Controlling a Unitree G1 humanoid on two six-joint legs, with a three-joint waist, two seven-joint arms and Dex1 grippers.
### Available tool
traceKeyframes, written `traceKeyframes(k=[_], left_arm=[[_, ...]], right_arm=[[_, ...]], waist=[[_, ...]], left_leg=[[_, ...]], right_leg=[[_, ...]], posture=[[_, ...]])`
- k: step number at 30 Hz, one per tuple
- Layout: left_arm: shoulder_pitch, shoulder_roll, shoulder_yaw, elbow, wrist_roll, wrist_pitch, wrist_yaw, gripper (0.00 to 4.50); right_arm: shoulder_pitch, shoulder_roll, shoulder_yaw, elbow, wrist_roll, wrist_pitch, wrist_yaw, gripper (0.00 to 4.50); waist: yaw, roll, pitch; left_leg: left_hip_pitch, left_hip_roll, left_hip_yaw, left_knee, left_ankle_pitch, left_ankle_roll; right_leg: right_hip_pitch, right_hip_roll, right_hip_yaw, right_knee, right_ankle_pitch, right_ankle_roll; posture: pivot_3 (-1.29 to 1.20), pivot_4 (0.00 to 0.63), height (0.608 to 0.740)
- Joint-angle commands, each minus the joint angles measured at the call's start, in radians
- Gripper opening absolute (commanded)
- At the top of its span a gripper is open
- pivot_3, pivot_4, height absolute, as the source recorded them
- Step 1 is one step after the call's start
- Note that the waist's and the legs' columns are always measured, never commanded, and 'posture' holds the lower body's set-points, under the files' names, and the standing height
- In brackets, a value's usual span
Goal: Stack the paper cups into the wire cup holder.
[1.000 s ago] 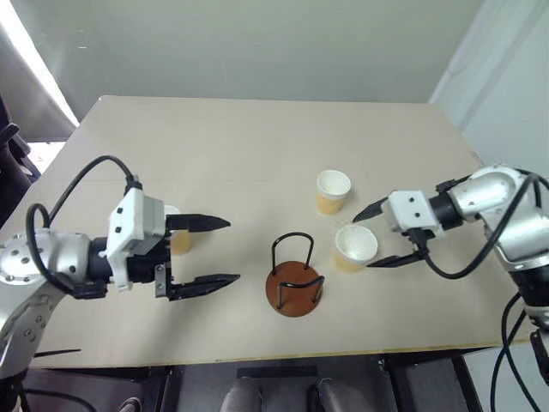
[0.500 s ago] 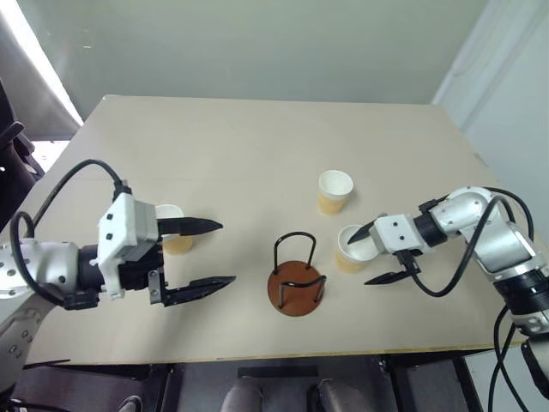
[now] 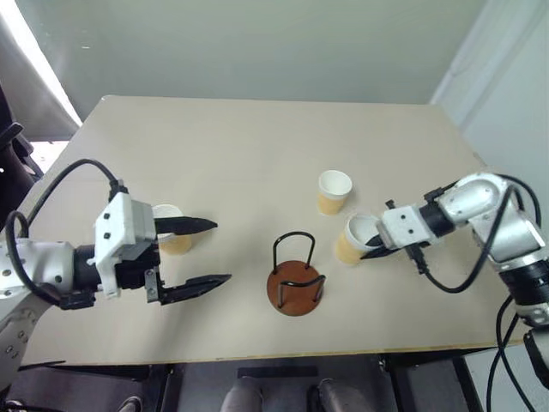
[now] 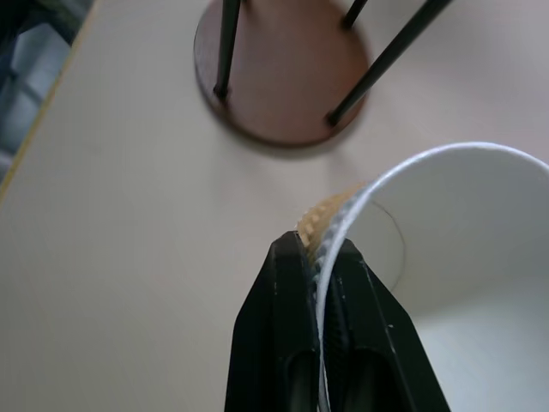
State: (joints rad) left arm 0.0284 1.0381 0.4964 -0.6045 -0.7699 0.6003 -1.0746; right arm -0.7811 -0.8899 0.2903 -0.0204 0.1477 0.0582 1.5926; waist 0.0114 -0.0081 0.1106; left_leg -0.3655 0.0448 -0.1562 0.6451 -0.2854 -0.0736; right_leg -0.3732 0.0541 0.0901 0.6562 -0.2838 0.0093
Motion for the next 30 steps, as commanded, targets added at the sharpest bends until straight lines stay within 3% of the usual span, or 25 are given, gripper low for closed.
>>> traceKeyframes(k=[1, 6, 10, 30], left_arm=[[0.013, 0.002, 0.008, 0.004, 0.031, -0.042, -0.024, 4.50], [0.034, 0.003, -0.018, 0.019, 0.080, -0.076, -0.037, 4.50], [0.031, -0.006, -0.022, 0.010, 0.073, -0.074, -0.032, 4.50], [0.045, -0.007, 0.010, -0.030, 0.038, -0.050, -0.006, 4.50]], right_arm=[[-0.113, -0.034, -0.082, -0.053, 0.150, 0.097, 0.022, 0.02], [-0.223, -0.015, -0.115, -0.063, 0.265, 0.202, 0.022, 0.02], [-0.237, 0.028, -0.144, -0.219, 0.421, 0.353, 0.004, 0.02], [-0.075, 0.109, -0.028, -0.304, 0.292, 0.339, -0.076, 0.02]], waist=[[-0.001, 0.000, 0.000], [-0.001, 0.000, 0.000], [-0.001, 0.000, 0.000], [-0.004, -0.001, -0.001]], left_leg=[[0.000, 0.000, 0.000, 0.000, 0.000, 0.000], [0.000, 0.001, 0.000, 0.000, 0.000, 0.000], [0.000, 0.001, 0.000, 0.000, 0.000, 0.000], [0.004, 0.003, 0.010, 0.001, -0.003, 0.004]], right_leg=[[0.000, 0.000, 0.001, 0.000, 0.000, 0.000], [0.000, 0.003, 0.001, 0.000, 0.000, 0.000], [0.000, 0.004, 0.002, 0.000, 0.000, 0.000], [-0.002, 0.010, 0.020, 0.003, -0.001, 0.002]], posture=[[0.00, 0.150, 0.740], [0.00, 0.150, 0.740], [0.00, 0.150, 0.740], [0.00, 0.150, 0.740]])
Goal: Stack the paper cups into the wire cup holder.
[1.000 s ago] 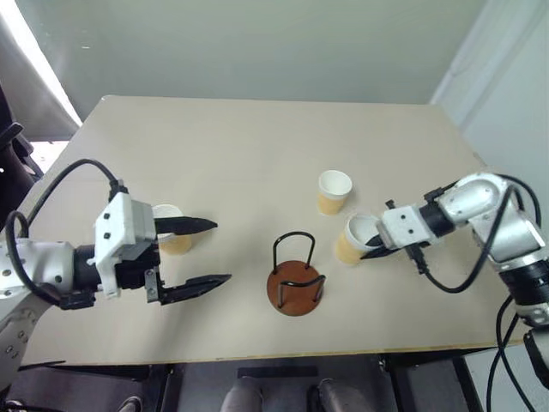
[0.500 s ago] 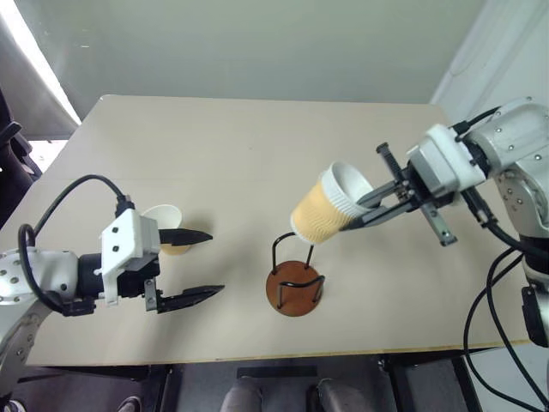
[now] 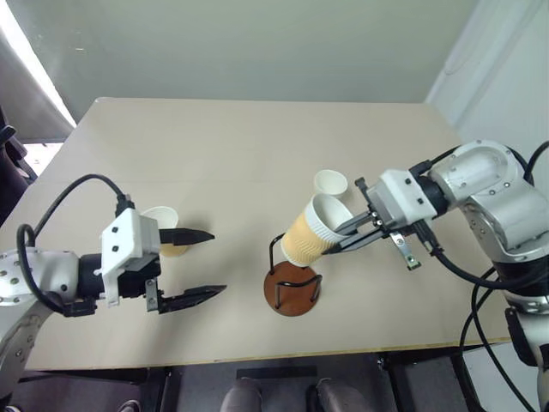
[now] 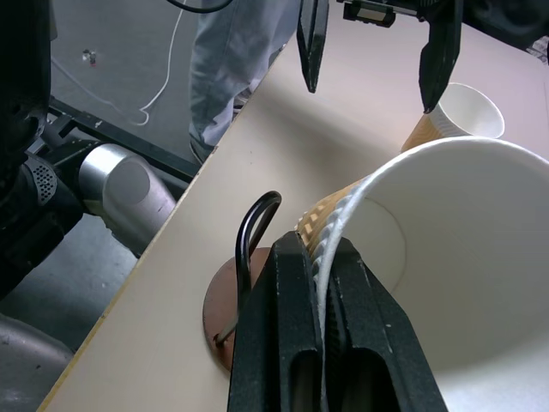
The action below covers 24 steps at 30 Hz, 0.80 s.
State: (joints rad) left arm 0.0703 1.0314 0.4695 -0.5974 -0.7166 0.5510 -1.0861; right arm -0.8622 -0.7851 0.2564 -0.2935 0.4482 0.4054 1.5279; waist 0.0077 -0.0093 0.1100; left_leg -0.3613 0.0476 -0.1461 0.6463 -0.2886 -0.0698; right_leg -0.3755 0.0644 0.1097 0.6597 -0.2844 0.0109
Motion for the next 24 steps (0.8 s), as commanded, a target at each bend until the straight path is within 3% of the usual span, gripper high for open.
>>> traceKeyframes(k=[1, 4, 13, 15, 18, 20, 24], left_arm=[[0.004, -0.001, 0.036, -0.040, -0.016, 0.001, 0.009, 4.50], [0.008, -0.003, 0.038, -0.045, -0.019, 0.003, 0.013, 4.50], [0.014, -0.004, 0.047, -0.044, -0.023, 0.003, 0.017, 4.50], [0.009, -0.002, 0.048, -0.042, -0.026, 0.003, 0.018, 4.50], [-0.004, 0.006, 0.053, -0.032, -0.034, 0.005, 0.018, 4.50], [-0.008, 0.008, 0.068, -0.020, -0.031, 0.005, 0.021, 4.50], [-0.067, -0.006, 0.102, 0.037, -0.013, 0.003, 0.095, 4.50]], right_arm=[[0.009, 0.008, 0.013, -0.024, -0.021, -0.013, -0.014, 0.02], [0.017, 0.011, 0.021, -0.019, -0.033, -0.017, -0.012, 0.64], [0.003, 0.020, 0.023, 0.005, -0.055, -0.031, -0.013, 3.84], [-0.043, 0.038, 0.010, 0.090, -0.090, -0.072, -0.035, 4.48], [-0.151, 0.075, 0.005, 0.311, -0.180, -0.162, -0.079, 4.48], [-0.213, 0.101, 0.013, 0.457, -0.229, -0.229, -0.099, 4.48], [-0.334, 0.174, 0.047, 0.777, -0.360, -0.392, -0.178, 4.48]], waist=[[0.000, 0.000, 0.000], [0.000, 0.000, 0.000], [0.000, 0.000, 0.000], [-0.001, 0.000, 0.000], [-0.002, 0.000, 0.000], [-0.002, 0.000, 0.000], [-0.001, 0.000, 0.000]], left_leg=[[0.000, 0.000, 0.000, 0.000, 0.000, 0.000], [0.001, 0.000, 0.000, 0.000, 0.000, 0.000], [0.001, 0.000, 0.001, 0.000, 0.000, 0.001], [0.002, 0.000, 0.000, 0.000, 0.000, 0.001], [0.004, 0.002, -0.003, 0.000, -0.001, 0.003], [0.005, 0.002, -0.005, 0.000, -0.007, 0.013], [0.005, 0.002, -0.006, -0.001, -0.007, 0.013]], right_leg=[[0.000, 0.000, 0.000, 0.000, 0.000, 0.000], [0.000, 0.000, 0.001, 0.001, 0.000, 0.000], [0.000, 0.000, 0.002, 0.001, 0.000, 0.000], [0.000, 0.000, 0.002, 0.001, 0.000, 0.000], [-0.001, 0.000, 0.005, 0.003, 0.000, 0.001], [-0.001, -0.001, 0.005, 0.004, 0.000, 0.001], [-0.003, -0.001, 0.004, 0.005, 0.001, 0.000]], posture=[[0.00, 0.150, 0.740], [0.00, 0.150, 0.740], [0.00, 0.150, 0.740], [0.00, 0.150, 0.740], [0.00, 0.150, 0.740], [0.00, 0.150, 0.740], [0.00, 0.150, 0.740]])
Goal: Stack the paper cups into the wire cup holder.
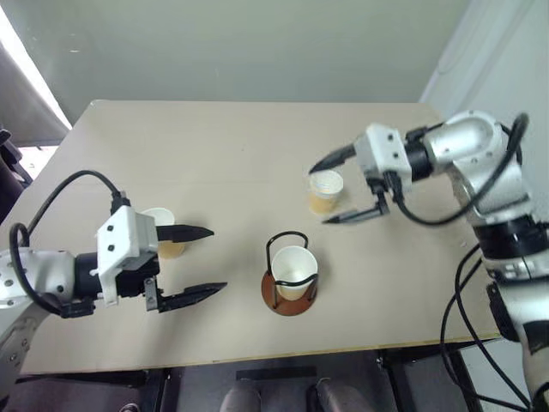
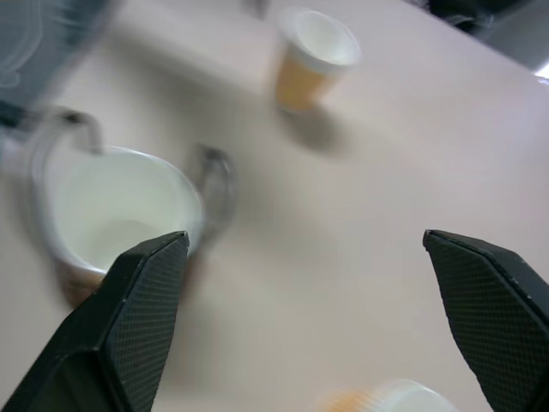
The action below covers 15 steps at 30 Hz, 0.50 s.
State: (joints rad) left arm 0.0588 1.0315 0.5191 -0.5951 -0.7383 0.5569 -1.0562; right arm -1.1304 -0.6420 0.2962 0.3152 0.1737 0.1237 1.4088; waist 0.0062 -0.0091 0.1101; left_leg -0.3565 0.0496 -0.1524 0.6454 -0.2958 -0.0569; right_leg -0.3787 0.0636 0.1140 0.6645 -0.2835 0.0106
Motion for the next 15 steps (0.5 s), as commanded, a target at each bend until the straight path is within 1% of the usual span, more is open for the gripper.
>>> traceKeyframes(k=[1, 2, 4, 5, 6, 10, 15], left_arm=[[-0.084, -0.016, 0.047, 0.046, 0.020, -0.006, 0.106, 4.50], [-0.105, -0.023, 0.039, 0.053, 0.028, -0.007, 0.133, 4.50], [-0.137, -0.030, -0.013, 0.067, 0.095, -0.003, 0.209, 4.50], [-0.148, -0.038, -0.042, 0.065, 0.124, -0.003, 0.240, 4.50], [-0.157, -0.049, -0.061, 0.059, 0.132, 0.002, 0.264, 4.50], [-0.149, -0.080, -0.080, 0.006, 0.105, 0.030, 0.291, 4.50], [-0.141, -0.087, -0.063, -0.020, 0.088, 0.057, 0.306, 4.50]], right_arm=[[-0.084, 0.050, 0.020, 0.243, -0.119, -0.160, -0.071, 4.48], [-0.098, 0.064, 0.025, 0.299, -0.142, -0.201, -0.074, 4.48], [-0.119, 0.098, 0.040, 0.412, -0.185, -0.273, -0.084, 4.48], [-0.130, 0.116, 0.049, 0.469, -0.209, -0.303, -0.096, 4.48], [-0.141, 0.131, 0.058, 0.525, -0.236, -0.334, -0.112, 4.48], [-0.169, 0.162, 0.075, 0.692, -0.313, -0.420, -0.155, 4.48], [-0.180, 0.179, 0.072, 0.797, -0.369, -0.480, -0.171, 4.48]], waist=[[0.001, 0.000, 0.000], [0.002, 0.000, 0.000], [0.004, 0.000, 0.000], [0.004, 0.000, 0.000], [0.004, 0.001, 0.000], [0.006, 0.000, 0.000], [0.008, 0.001, 0.000]], left_leg=[[0.000, 0.000, 0.000, 0.000, 0.000, 0.000], [-0.001, 0.000, 0.000, -0.001, 0.000, 0.000], [-0.002, 0.001, -0.001, -0.001, 0.001, -0.003], [-0.003, 0.000, -0.001, -0.001, 0.005, -0.008], [-0.005, 0.000, -0.001, -0.001, 0.005, -0.009], [-0.012, -0.001, -0.001, -0.001, 0.005, -0.010], [-0.014, -0.001, 0.000, -0.003, 0.004, -0.013]], right_leg=[[-0.001, 0.000, 0.000, 0.001, 0.000, 0.000], [-0.002, 0.000, -0.001, 0.001, 0.001, -0.001], [-0.002, 0.000, -0.002, 0.000, 0.001, -0.001], [-0.003, -0.001, -0.002, -0.002, 0.001, -0.001], [-0.003, -0.001, -0.002, -0.002, 0.001, -0.001], [-0.008, -0.004, -0.003, -0.001, 0.001, -0.001], [-0.009, -0.004, -0.003, -0.004, 0.001, -0.001]], posture=[[0.00, 0.150, 0.740], [0.00, 0.150, 0.740], [0.00, 0.150, 0.740], [0.00, 0.150, 0.740], [0.00, 0.150, 0.740], [0.00, 0.150, 0.740], [0.00, 0.150, 0.740]])
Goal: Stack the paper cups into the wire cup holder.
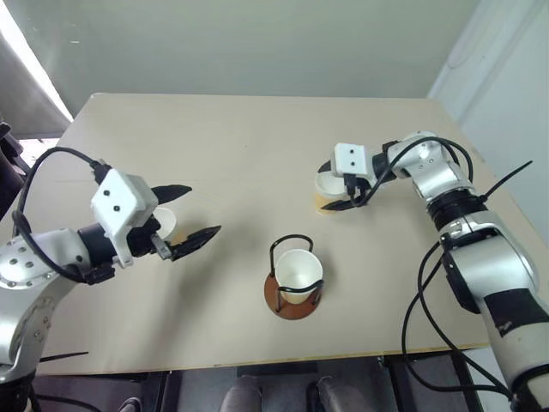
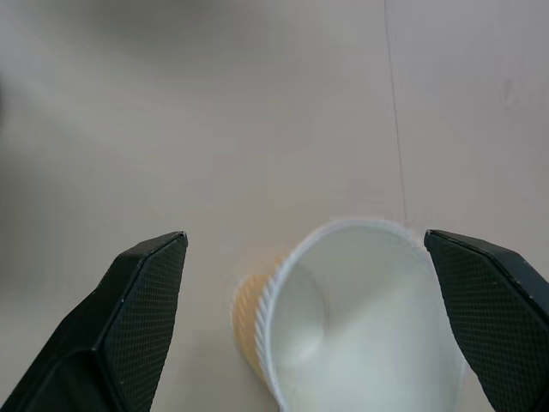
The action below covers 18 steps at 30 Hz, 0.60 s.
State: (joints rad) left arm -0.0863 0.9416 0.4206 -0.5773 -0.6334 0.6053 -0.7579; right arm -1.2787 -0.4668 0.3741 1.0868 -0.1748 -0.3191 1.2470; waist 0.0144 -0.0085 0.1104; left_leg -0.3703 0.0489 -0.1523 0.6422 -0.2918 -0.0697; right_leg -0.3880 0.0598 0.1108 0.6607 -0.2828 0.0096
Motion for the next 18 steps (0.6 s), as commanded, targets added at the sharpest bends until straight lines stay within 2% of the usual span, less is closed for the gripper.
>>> traceKeyframes(k=[1, 5, 8, 12, 17, 18], left_arm=[[0.005, 0.003, 0.040, -0.040, -0.018, 0.011, 0.007, 4.50], [0.016, 0.008, 0.058, -0.047, -0.028, 0.017, -0.002, 4.50], [0.022, 0.009, 0.065, -0.051, -0.033, 0.017, -0.006, 4.50], [0.021, 0.010, 0.066, -0.049, -0.035, 0.015, -0.009, 4.50], [0.015, 0.013, 0.063, -0.043, -0.035, 0.012, -0.012, 4.50], [0.013, 0.014, 0.061, -0.041, -0.035, 0.011, -0.012, 4.50]], right_arm=[[-0.033, 0.005, -0.009, 0.037, -0.027, -0.043, -0.009, 4.48], [-0.035, 0.008, -0.013, 0.060, -0.045, -0.064, 0.007, 4.48], [-0.026, 0.007, -0.003, 0.064, -0.068, -0.089, 0.013, 3.90], [-0.031, 0.009, -0.013, 0.066, -0.081, -0.101, 0.015, 2.51], [-0.038, 0.001, -0.022, 0.059, -0.082, -0.108, 0.032, 0.54], [-0.038, 0.000, -0.022, 0.057, -0.083, -0.109, 0.034, 0.28]], waist=[[0.000, 0.000, 0.000], [0.000, 0.000, 0.000], [0.000, 0.000, 0.000], [0.000, 0.000, 0.000], [0.000, 0.000, 0.000], [0.000, 0.000, 0.000]], left_leg=[[0.000, 0.000, 0.000, 0.000, 0.000, 0.000], [0.000, 0.000, 0.001, -0.001, 0.000, 0.000], [0.001, 0.000, 0.001, -0.001, 0.000, 0.000], [0.002, 0.000, 0.001, -0.001, 0.000, 0.000], [0.002, 0.000, 0.002, 0.000, 0.000, 0.000], [0.002, 0.000, 0.002, 0.000, 0.000, 0.000]], right_leg=[[0.000, 0.000, 0.000, 0.000, 0.000, 0.000], [-0.001, 0.000, 0.000, 0.000, 0.000, 0.000], [0.000, 0.000, 0.000, 0.000, 0.000, 0.000], [0.000, 0.000, 0.000, 0.001, 0.000, 0.000], [0.000, 0.000, 0.000, 0.001, 0.000, 0.000], [0.000, 0.000, 0.000, 0.001, 0.000, 0.000]], posture=[[0.00, 0.150, 0.740], [0.00, 0.150, 0.740], [0.00, 0.150, 0.740], [0.00, 0.150, 0.740], [0.00, 0.150, 0.740], [0.00, 0.150, 0.740]])
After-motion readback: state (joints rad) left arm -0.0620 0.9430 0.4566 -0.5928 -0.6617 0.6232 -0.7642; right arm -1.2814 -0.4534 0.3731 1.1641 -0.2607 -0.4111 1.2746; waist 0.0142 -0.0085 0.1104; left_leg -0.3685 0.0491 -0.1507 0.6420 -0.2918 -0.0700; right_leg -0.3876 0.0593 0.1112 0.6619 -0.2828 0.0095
